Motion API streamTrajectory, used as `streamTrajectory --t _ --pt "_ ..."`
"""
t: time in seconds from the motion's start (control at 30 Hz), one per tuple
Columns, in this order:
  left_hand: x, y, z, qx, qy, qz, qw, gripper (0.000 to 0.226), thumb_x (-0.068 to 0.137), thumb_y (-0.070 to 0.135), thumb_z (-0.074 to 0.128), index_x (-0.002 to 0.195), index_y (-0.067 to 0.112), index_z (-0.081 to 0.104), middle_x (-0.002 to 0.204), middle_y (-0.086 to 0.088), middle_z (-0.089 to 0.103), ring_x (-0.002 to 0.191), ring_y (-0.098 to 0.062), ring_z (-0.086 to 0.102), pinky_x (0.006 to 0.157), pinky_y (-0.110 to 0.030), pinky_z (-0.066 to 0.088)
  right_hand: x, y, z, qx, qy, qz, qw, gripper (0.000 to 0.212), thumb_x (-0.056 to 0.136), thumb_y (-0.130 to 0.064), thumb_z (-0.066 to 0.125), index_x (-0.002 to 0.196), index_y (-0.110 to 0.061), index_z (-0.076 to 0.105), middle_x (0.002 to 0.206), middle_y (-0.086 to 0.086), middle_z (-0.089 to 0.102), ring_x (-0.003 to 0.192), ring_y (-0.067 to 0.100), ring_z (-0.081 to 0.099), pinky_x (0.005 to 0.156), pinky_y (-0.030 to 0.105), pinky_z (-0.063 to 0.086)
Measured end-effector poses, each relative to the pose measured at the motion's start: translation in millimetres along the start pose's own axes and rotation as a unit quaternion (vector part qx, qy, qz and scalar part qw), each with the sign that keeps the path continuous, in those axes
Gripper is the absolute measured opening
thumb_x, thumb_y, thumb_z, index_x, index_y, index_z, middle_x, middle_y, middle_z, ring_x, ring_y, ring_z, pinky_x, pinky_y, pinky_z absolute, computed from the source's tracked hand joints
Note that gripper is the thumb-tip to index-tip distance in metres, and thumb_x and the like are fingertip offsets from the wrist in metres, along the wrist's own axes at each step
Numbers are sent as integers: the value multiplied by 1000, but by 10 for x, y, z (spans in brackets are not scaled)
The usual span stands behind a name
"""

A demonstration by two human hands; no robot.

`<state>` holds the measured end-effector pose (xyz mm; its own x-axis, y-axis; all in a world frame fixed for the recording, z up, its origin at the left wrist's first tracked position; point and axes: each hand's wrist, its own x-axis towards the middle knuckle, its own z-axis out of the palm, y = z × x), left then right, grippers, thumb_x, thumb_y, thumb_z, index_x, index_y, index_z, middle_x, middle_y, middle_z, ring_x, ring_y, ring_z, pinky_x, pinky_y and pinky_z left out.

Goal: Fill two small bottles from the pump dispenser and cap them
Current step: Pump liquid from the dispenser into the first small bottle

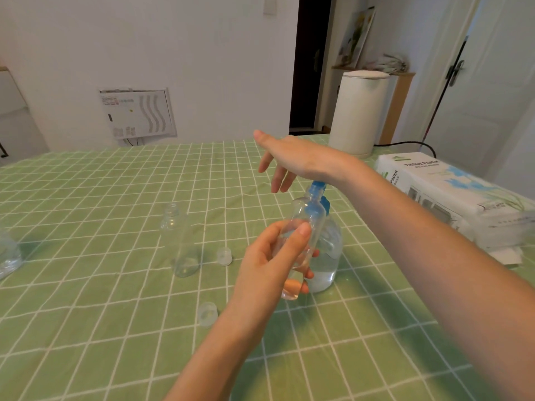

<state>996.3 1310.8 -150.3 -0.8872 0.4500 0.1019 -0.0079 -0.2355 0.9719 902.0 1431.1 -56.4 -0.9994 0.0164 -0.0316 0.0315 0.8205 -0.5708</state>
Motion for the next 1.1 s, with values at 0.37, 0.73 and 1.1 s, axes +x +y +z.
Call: streamTrajectory --t 0.37,0.73,1.1 --pt "-32 -33 -13 3 7 -11 1000 36 74 48 66 102 24 67 72 4 69 55 -10 57 46 -19 45 -13 75 118 25 10 22 999 75 92 -67 14 100 -13 65 73 10 73 77 20 69 72 36 34" --pt "-6 38 16 6 8 0 1000 47 64 50 62 102 22 66 71 6 69 55 -10 58 45 -18 45 -30 -6 -19 -11 35 -2 999 63 98 -55 20 106 -9 63 76 9 72 77 21 69 68 28 44" --pt "6 28 12 2 5 6 1000 47 62 51 61 100 24 66 69 7 69 54 -9 58 45 -18 45 -21 32 -13 -51 -11 47 998 63 99 -54 19 105 -9 62 82 11 72 89 26 65 82 36 42"
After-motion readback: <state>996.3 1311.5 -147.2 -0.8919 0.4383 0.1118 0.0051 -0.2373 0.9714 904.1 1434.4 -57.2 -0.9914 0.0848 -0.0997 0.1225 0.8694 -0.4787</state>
